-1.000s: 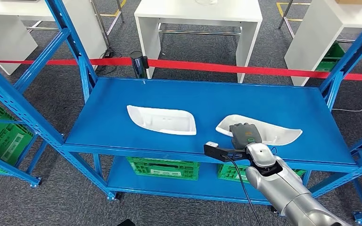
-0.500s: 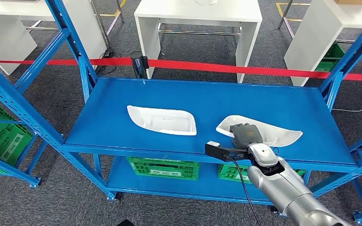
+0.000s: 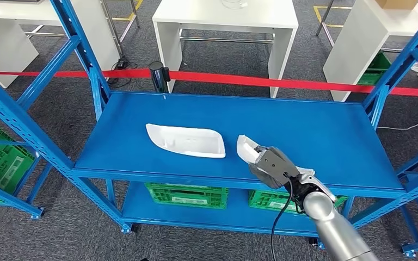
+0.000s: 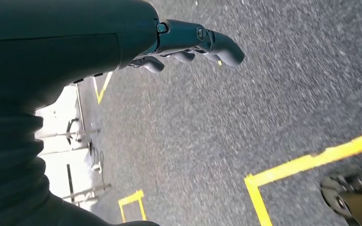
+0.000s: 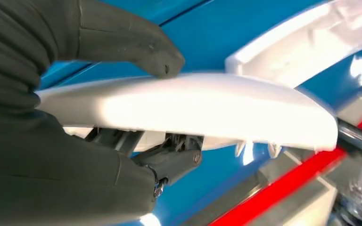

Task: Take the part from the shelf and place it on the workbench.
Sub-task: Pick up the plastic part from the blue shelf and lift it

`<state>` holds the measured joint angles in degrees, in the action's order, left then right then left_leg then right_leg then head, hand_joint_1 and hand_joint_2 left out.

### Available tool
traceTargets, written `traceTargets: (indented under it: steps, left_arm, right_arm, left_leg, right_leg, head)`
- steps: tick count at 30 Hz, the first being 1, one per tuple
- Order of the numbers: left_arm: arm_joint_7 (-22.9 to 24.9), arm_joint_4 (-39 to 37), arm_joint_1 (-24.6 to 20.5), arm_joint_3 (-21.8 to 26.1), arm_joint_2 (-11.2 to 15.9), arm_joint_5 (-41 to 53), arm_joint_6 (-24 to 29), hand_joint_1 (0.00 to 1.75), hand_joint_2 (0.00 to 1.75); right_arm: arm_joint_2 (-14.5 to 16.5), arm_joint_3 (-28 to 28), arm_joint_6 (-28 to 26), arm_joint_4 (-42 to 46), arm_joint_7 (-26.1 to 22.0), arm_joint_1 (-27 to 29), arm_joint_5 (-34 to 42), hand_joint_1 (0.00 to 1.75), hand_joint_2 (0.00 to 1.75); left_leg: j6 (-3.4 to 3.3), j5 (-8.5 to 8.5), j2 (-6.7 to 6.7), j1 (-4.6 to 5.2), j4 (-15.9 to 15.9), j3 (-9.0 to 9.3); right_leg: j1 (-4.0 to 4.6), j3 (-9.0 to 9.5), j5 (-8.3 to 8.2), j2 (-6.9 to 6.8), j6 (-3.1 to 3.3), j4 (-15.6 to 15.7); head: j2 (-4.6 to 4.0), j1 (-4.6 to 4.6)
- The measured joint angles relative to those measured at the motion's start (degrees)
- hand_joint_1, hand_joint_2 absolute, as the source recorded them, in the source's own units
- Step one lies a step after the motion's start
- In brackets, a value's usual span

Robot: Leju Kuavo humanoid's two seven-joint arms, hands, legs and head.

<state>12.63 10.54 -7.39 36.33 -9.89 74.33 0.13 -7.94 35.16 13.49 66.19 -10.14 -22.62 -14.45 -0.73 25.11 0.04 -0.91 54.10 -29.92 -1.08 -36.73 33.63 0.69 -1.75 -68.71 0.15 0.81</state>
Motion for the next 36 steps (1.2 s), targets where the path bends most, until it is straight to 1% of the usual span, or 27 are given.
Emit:
traceTargets:
  steps: [1,2,3,5,6,7,10,11,12,13,15,16,17,18,21,22,23,24,26,27,28,30,31,32,33,34,36]
  left_arm:
    - [0.0,0.0,0.0,0.0,0.0,0.1,-0.1,0.00,1.75]
    - [0.0,0.0,0.1,0.0,0.1,0.1,-0.2,0.00,1.75]
    - [0.1,0.0,0.1,0.0,0.1,0.2,-0.3,0.00,1.75]
    - [0.3,0.0,0.1,0.0,0.2,0.2,-0.4,0.00,1.75]
    - [0.4,0.0,0.1,0.0,0.2,0.2,-0.4,0.00,1.75]
    - [0.5,0.1,0.1,0.0,0.2,0.2,-0.4,0.00,1.75]
    - [0.8,0.1,0.2,0.0,0.1,0.0,0.0,0.00,1.75]
    - [0.9,0.0,0.3,0.0,0.1,-0.2,0.1,0.00,1.75]
    - [0.9,0.0,0.4,0.0,0.1,-0.3,0.2,0.00,1.75]
    - [0.8,0.0,0.5,0.0,0.1,-0.4,0.2,0.00,1.75]
    - [0.8,0.0,0.3,0.0,0.1,-0.3,0.3,0.00,1.75]
    - [0.8,0.0,0.2,0.0,0.1,-0.2,0.3,0.00,1.75]
    - [0.9,0.0,0.1,0.0,0.1,-0.1,0.2,0.00,1.75]
    - [0.9,0.0,0.0,0.0,0.1,0.0,0.2,0.00,1.75]
    - [1.1,0.1,-0.5,0.0,0.2,-0.1,0.1,0.00,1.75]
    - [1.2,0.1,-0.7,0.0,0.3,-0.2,0.2,0.00,1.75]
    - [1.2,0.1,-0.8,0.0,0.3,-0.3,0.3,0.00,1.75]
    - [1.2,0.1,-0.9,0.0,0.3,-0.5,0.4,0.00,1.75]
    - [1.1,0.0,-1.0,0.0,0.2,-0.7,0.6,0.00,1.75]
    - [1.1,0.0,-1.0,0.1,0.2,-0.8,0.7,0.00,1.75]
    - [1.0,0.0,-0.9,0.1,0.2,-1.0,0.9,0.00,1.75]
    - [0.8,0.0,-0.8,0.2,0.1,-1.5,1.2,0.00,1.75]
    - [0.7,0.0,-0.7,0.3,0.1,-1.7,1.4,0.00,1.75]
    - [0.6,0.0,-0.5,0.4,0.0,-1.9,1.6,0.00,1.75]
    - [0.5,0.0,-0.4,0.5,0.0,-2.2,1.7,0.00,1.75]
    - [0.4,0.0,-0.3,0.6,-0.1,-2.4,1.9,0.00,1.75]
    - [0.2,-0.1,-0.2,1.0,-0.1,-2.8,2.2,0.00,1.75]
  right_arm:
    - [-0.1,-0.5,-0.1,1.5,0.1,1.1,-0.3,1.75,1.75]
    - [-0.2,-0.9,-0.4,2.7,0.2,2.0,-0.6,1.75,1.75]
    - [-0.2,-1.3,-1.0,3.9,0.3,2.6,-1.4,1.75,1.75]
    - [-0.3,-2.0,-3.9,6.2,1.3,3.5,-4.4,1.75,1.75]
    - [-0.2,-2.2,-6.3,7.6,2.2,4.2,-7.1,1.75,1.75]
    - [-0.2,-2.5,-9.1,9.2,3.3,5.0,-10.4,1.75,1.75]
    - [-0.2,-3.3,-19.9,15.1,6.6,7.5,-25.1,1.75,1.75]
    - [-0.2,-3.4,-23.3,17.3,7.3,8.0,-30.2,1.75,1.75]
    - [-0.3,-3.5,-25.8,19.5,7.7,8.1,-34.2,1.75,1.75]
    - [-0.3,-3.5,-27.2,21.5,7.9,7.9,-36.8,1.75,1.75]
    - [-0.6,-3.4,-28.4,24.8,7.7,6.8,-38.7,1.75,1.75]
    - [-0.8,-3.3,-28.5,25.8,7.4,5.7,-38.5,1.75,1.75]
    - [-1.0,-3.1,-28.4,26.5,7.1,4.4,-38.0,1.75,1.75]
    - [-1.2,-2.7,-28.3,27.0,7.0,2.8,-37.3,1.75,1.75]
    - [-1.5,-0.8,-27.5,27.9,7.1,-2.9,-35.4,1.75,1.75]
    - [-1.5,0.2,-27.1,28.0,7.3,-5.0,-34.9,1.75,1.75]
    - [-1.4,1.2,-26.6,28.1,7.6,-6.9,-34.4,1.75,1.75]
    - [-1.3,2.2,-26.2,28.1,8.0,-8.8,-34.0,1.75,1.75]
    - [-1.0,4.1,-25.3,28.1,8.7,-11.8,-33.3,1.75,1.75]
    - [-0.9,4.9,-24.9,28.1,9.0,-13.0,-32.9,1.75,1.75]
    - [-0.9,5.6,-24.6,28.0,9.3,-13.9,-32.4,1.75,1.75]
    - [-0.7,7.0,-24.1,27.8,9.7,-15.1,-31.5,1.75,1.75]
    - [-0.7,7.6,-24.0,27.5,9.8,-15.3,-31.0,1.75,1.75]
    - [-0.7,8.2,-24.0,27.1,9.8,-15.4,-30.6,1.75,1.75]
    - [-0.7,8.7,-24.1,26.8,9.8,-15.5,-30.2,1.75,1.75]
    - [-0.7,9.1,-24.1,26.5,9.7,-15.6,-29.8,1.75,1.75]
    - [-0.6,9.6,-24.3,25.9,9.5,-16.0,-29.0,1.75,1.75]
  left_leg:
    - [0.11,-0.06,0.02,-0.06,0.2,-0.31]
    - [0.29,-0.10,0.01,-0.18,0.5,-0.66]
    - [0.58,-0.11,-0.01,-0.39,0.9,-1.08]
    - [1.47,0.10,-0.10,-0.84,2.2,-2.12]
    - [2.04,0.28,-0.24,-0.96,3.0,-2.71]
    - [2.60,0.45,-0.43,-0.91,3.7,-3.11]
    - [4.01,0.35,-0.83,-0.77,4.5,-4.21]
    - [4.31,0.83,-0.76,-0.85,5.0,-4.81]
    - [4.50,2.08,-0.63,-0.89,6.3,-5.58]
    - [4.59,4.22,-0.50,-0.89,8.8,-6.63]
    - [4.59,9.09,-0.38,-0.80,16.0,-9.10]
    - [4.52,10.57,-0.39,-0.73,19.0,-9.84]
    - [4.36,10.88,-0.39,-0.66,20.1,-9.68]
    - [4.08,10.15,-0.38,-0.55,19.0,-8.38]
    - [2.79,6.65,-0.28,0.21,8.2,-0.93]
    - [2.51,6.03,-0.25,0.55,5.8,0.44]
    - [2.33,5.77,-0.23,0.84,4.6,0.91]
    - [2.19,5.37,-0.22,1.05,4.5,0.67]
    - [1.46,4.42,-0.12,0.86,4.0,0.12]
    - [0.98,3.79,-0.02,0.72,3.7,-0.19]
    - [0.58,3.08,0.07,0.56,3.5,-0.64]
    - [0.12,1.92,0.10,0.63,3.6,-2.00]
    - [0.09,1.40,0.09,0.66,3.8,-2.79]
    - [0.09,0.92,0.09,0.69,4.0,-3.60]
    - [0.17,0.51,0.09,0.70,4.2,-4.40]
    - [0.29,0.16,0.09,0.70,4.6,-5.16]
    - [0.68,-0.36,0.09,0.75,5.3,-6.46]
  right_leg:
    - [-0.23,-1.11,0.77,-0.04,-0.27,-2.6]
    - [-0.46,-1.23,0.40,-0.10,-0.53,-3.1]
    - [-0.72,-0.21,-0.93,-0.22,-0.85,-1.4]
    - [-1.11,3.93,-3.64,-0.42,-1.44,5.9]
    - [-1.11,5.24,-4.61,-0.32,-1.32,8.3]
    - [-1.08,5.81,-4.65,-0.17,-0.89,9.5]
    - [-1.00,4.39,-4.56,0.10,1.34,8.6]
    - [-1.04,3.82,-4.90,0.08,1.96,8.4]
    - [-1.09,3.28,-5.32,0.07,2.48,8.4]
    - [-1.07,2.75,-5.77,0.05,2.88,8.5]
    - [-0.79,1.66,-6.57,0.03,3.27,8.4]
    - [-0.61,1.07,-6.98,0.00,3.33,8.4]
    - [-0.44,0.50,-7.39,-0.02,3.36,8.3]
    - [-0.29,-0.06,-7.83,-0.02,3.33,8.3]
    - [-0.12,-1.12,-9.08,0.01,2.90,8.3]
    - [-0.16,-1.21,-9.48,-0.05,2.59,8.4]
    - [-0.23,-1.24,-9.88,-0.13,2.22,8.6]
    - [-0.27,-1.24,-10.30,-0.19,1.81,8.8]
    - [-0.33,-1.51,-10.42,-0.31,1.13,8.8]
    - [-0.31,-1.96,-9.29,-0.35,0.91,8.0]
    - [-0.28,-2.69,-7.27,-0.40,0.76,6.2]
    - [-0.23,-4.71,-1.99,-0.44,0.60,-0.6]
    - [-0.19,-5.42,-0.37,-0.44,0.52,-3.9]
    - [-0.15,-5.48,0.11,-0.44,0.47,-5.9]
    - [-0.12,-4.52,-0.57,-0.45,0.50,-5.8]
    - [-0.10,-2.53,-1.88,-0.46,0.61,-3.7]
    - [0.07,2.65,-3.30,-0.48,1.08,3.7]
  head:
    - [0.00,0.00]
    - [0.00,-0.01]
    - [0.00,-0.01]
    - [0.00,0.01]
    - [0.00,0.00]
    - [0.00,0.00]
    - [0.00,-0.07]
    - [0.00,-0.13]
    - [0.00,-0.20]
    - [0.00,-0.34]
    - [0.00,-0.56]
    - [0.00,-0.61]
    - [0.00,-0.62]
    - [0.00,-0.63]
    - [0.00,-0.62]
    - [0.00,-0.67]
    - [0.00,-0.73]
    - [0.00,-0.78]
    - [0.00,-0.84]
    - [0.00,-0.80]
    - [0.00,-0.78]
    - [0.00,-0.74]
    - [0.00,-0.75]
    - [0.00,-0.75]
    - [0.00,-0.75]
    - [0.00,-0.74]
    - [0.00,-0.75]
